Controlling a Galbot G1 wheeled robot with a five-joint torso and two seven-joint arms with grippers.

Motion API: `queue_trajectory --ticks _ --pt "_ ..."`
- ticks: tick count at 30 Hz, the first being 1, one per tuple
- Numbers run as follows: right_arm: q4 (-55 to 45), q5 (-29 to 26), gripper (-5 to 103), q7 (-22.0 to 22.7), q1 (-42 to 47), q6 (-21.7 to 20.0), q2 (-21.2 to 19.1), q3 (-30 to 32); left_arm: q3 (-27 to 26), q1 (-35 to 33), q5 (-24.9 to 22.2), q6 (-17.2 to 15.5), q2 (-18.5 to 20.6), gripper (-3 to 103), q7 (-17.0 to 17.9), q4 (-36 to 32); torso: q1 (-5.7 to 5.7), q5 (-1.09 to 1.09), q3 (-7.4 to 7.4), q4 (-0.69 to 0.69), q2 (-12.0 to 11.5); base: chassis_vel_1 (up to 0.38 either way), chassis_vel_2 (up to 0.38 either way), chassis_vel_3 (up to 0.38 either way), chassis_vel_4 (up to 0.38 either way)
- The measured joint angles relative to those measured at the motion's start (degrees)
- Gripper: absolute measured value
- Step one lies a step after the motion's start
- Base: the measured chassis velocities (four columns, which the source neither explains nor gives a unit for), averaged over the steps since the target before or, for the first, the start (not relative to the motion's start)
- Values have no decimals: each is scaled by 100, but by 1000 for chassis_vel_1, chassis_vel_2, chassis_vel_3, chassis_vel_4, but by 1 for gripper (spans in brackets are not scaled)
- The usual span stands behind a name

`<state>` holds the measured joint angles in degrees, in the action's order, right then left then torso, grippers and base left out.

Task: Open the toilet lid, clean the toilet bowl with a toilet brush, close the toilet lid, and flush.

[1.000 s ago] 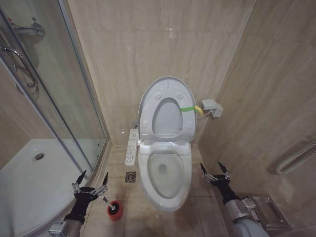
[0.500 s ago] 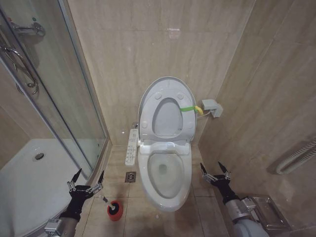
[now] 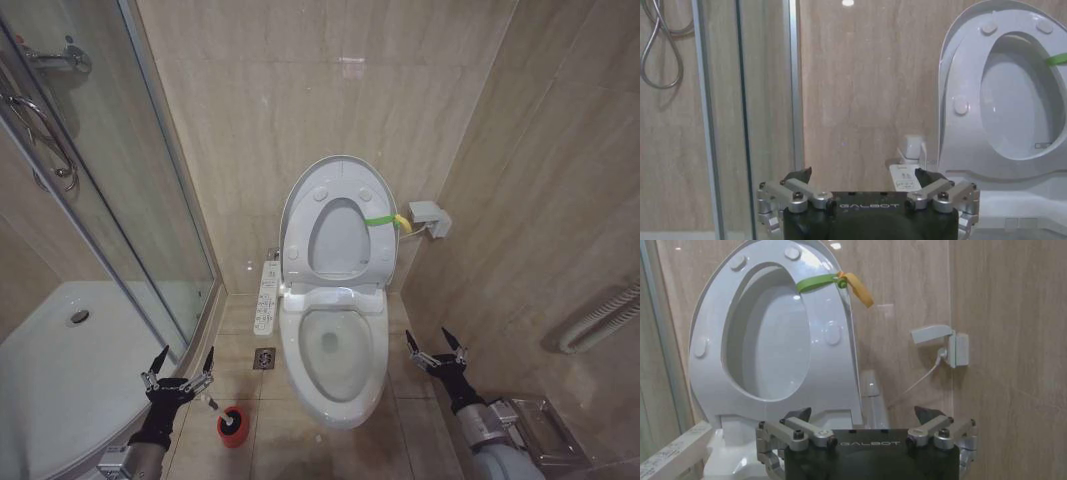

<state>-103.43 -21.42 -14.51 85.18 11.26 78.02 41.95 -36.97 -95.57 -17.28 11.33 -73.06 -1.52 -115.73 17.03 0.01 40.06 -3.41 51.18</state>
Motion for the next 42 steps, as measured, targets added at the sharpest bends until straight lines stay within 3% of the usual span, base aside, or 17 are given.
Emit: queue_trajectory --ticks 42 --pt "0 0 100 0 0 0 0 0 101 59 108 65 8 100 -24 98 0 0 0 0 0 0 0 0 0"
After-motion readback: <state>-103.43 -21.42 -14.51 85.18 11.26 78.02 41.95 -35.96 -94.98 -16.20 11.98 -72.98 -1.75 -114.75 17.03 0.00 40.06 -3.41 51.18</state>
